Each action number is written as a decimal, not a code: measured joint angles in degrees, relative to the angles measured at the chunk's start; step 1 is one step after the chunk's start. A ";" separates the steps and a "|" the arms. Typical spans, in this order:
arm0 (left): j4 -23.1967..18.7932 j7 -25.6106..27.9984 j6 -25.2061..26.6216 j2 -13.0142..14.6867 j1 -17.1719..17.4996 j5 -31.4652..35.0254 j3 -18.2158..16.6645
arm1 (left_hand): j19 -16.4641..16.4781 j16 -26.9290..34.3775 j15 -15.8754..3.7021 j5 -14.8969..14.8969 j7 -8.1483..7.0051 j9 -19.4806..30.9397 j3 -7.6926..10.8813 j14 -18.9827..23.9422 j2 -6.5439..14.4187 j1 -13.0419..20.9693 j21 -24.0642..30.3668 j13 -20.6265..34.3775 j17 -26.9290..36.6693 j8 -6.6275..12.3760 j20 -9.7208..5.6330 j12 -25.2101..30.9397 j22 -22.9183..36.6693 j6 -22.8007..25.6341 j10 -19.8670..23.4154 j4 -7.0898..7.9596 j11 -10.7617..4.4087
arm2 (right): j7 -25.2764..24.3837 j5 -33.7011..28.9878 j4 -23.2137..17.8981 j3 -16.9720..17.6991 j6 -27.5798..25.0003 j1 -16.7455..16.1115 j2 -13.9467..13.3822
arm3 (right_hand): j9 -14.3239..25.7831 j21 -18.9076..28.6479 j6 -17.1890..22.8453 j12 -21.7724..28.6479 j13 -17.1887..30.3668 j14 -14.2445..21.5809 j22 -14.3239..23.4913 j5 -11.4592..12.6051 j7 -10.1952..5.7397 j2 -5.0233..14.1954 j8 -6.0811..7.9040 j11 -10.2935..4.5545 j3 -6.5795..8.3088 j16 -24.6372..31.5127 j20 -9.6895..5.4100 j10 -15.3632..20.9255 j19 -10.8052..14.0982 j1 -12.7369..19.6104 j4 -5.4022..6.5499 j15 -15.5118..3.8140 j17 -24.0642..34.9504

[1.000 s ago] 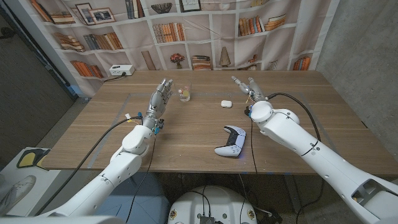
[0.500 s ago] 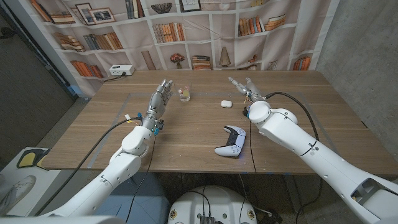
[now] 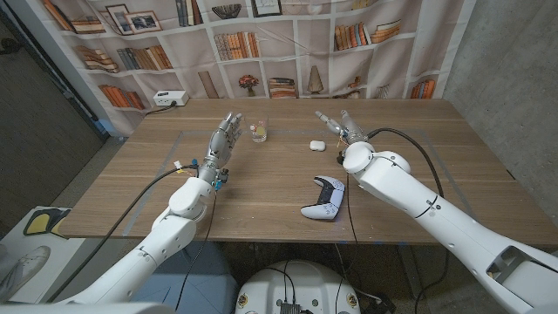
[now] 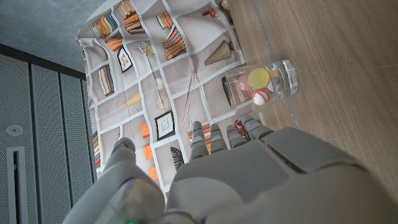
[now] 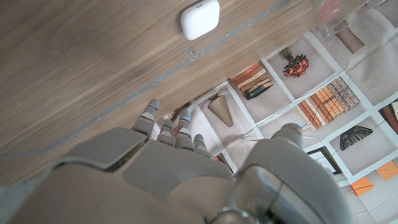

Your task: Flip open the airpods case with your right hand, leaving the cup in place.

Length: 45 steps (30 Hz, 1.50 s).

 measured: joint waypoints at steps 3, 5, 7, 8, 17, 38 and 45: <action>-0.08 0.00 0.00 0.07 0.11 0.00 -0.06 | 0.00 0.00 0.00 0.00 0.00 0.00 -0.22 0.00 0.00 0.00 0.00 0.00 0.00 0.00 0.00 0.00 0.00 0.00 0.00 -0.22 0.00 | -0.25 -0.78 0.00 0.00 -1.48 0.00 0.00 | 0.00 0.00 0.23 0.00 0.00 0.00 0.00 0.00 0.23 0.01 0.00 0.00 0.00 0.00 0.00 0.00 0.00 0.01 0.00 0.00 0.00; -0.12 0.00 0.00 0.10 0.17 0.00 -0.07 | 0.00 0.00 0.00 0.00 0.00 0.00 -0.24 0.00 0.00 0.00 0.00 0.00 0.00 0.00 0.00 0.00 0.00 0.00 0.00 -0.24 0.00 | -0.41 -1.24 0.00 0.00 -2.32 0.00 0.00 | 0.00 0.00 0.33 0.00 0.00 0.00 0.00 0.00 0.33 0.30 0.28 0.00 0.00 0.00 0.00 0.48 0.00 0.31 0.00 0.00 0.00; -0.17 -0.52 -0.35 0.13 0.24 -0.51 -0.10 | 0.00 0.00 0.00 0.00 0.00 0.00 -0.24 0.00 0.00 0.00 0.00 0.00 0.00 0.00 0.00 0.00 0.00 0.00 -0.03 -0.24 0.03 | -0.46 -1.68 -0.91 -4.38 -3.14 3.00 1.61 | 0.00 0.00 0.33 0.00 0.00 0.00 0.00 0.00 0.32 0.30 0.28 0.00 0.00 0.00 0.00 0.62 0.00 0.31 0.00 0.00 0.00; -0.21 -0.52 -0.35 0.17 0.32 -0.51 -0.12 | 0.00 0.00 0.00 0.00 0.00 0.00 -0.24 0.00 0.00 0.00 0.00 0.00 0.00 0.00 0.00 0.00 0.00 0.00 -0.12 -0.24 0.12 | -0.47 -1.99 -0.91 -4.38 -3.84 3.00 1.61 | 0.00 0.00 0.54 0.00 0.02 0.00 0.00 0.00 0.53 0.30 0.28 0.00 0.00 0.00 0.00 0.62 0.00 0.31 0.00 0.00 0.00; -0.46 -0.52 -0.36 0.33 0.64 -0.63 -0.25 | 0.00 0.00 0.32 0.00 0.00 0.00 -0.24 -0.32 0.00 0.00 0.00 0.00 0.00 0.00 0.00 0.00 0.00 0.00 -0.12 -0.24 0.12 | -0.44 -3.48 -0.94 -6.69 -8.03 5.08 2.68 | 0.00 0.00 0.85 0.18 0.26 0.53 0.00 -0.23 0.41 0.30 0.28 0.39 0.23 0.38 0.00 1.47 0.00 0.31 -0.23 0.51 0.00; -0.74 -0.30 -0.53 -0.17 1.07 -1.03 -0.28 | 0.00 0.00 0.31 0.00 0.00 0.00 -0.85 -0.31 -0.30 -1.50 0.00 0.00 0.07 0.00 0.00 0.00 0.14 0.00 -0.12 0.38 0.11 | 0.20 -6.77 0.61 -11.91 -14.81 9.60 3.89 | 0.00 1.34 2.29 1.95 0.48 4.72 0.29 -0.22 1.85 0.75 0.94 1.43 0.71 1.82 -0.31 8.21 5.65 0.76 -0.71 1.64 -0.12; -0.56 -0.54 -0.54 -0.50 0.89 -1.20 0.04 | 0.00 0.00 0.31 0.00 0.00 0.00 -1.20 -0.31 -0.52 -2.21 0.00 0.00 0.30 0.00 0.00 0.00 0.14 0.00 0.23 0.73 0.40 | 0.63 -7.41 1.05 -12.93 -15.87 10.60 4.13 | 0.00 1.34 2.29 2.39 0.48 4.72 0.28 -0.22 1.85 0.75 0.94 1.39 0.87 1.82 -0.09 8.85 6.27 0.76 -0.86 1.63 -0.14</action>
